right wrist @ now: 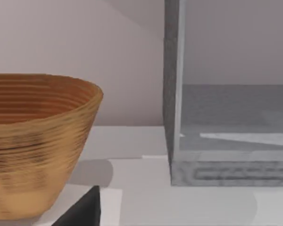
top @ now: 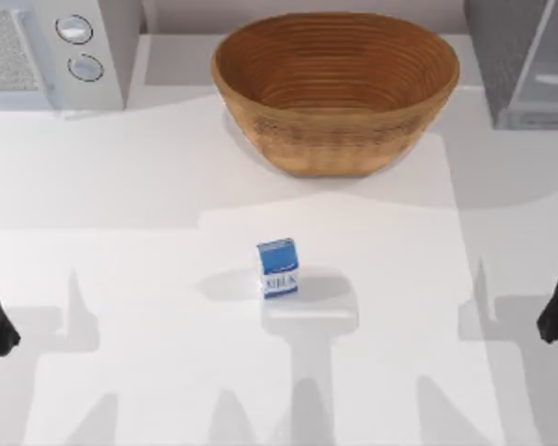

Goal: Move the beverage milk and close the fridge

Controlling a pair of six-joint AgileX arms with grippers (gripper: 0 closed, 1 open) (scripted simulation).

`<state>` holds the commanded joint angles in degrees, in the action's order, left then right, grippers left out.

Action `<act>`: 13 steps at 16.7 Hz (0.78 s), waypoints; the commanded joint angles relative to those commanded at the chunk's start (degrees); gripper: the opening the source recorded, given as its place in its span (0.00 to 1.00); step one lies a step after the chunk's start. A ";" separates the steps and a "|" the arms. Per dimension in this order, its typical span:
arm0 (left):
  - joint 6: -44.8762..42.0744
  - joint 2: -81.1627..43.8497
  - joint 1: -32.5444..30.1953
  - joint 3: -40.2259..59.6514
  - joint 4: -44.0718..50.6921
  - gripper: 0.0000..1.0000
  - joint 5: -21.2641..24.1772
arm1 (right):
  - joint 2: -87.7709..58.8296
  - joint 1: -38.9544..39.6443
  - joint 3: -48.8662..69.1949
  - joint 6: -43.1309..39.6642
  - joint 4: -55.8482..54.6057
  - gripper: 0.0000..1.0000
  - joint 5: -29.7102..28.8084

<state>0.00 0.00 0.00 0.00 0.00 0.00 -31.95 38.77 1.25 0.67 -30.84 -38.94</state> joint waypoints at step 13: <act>0.00 0.00 0.00 0.00 0.00 1.00 0.00 | -12.58 14.16 0.39 0.39 -11.42 1.00 -14.10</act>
<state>0.00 0.00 0.00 0.00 0.00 0.00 -44.53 52.93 1.65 1.06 -42.25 -53.04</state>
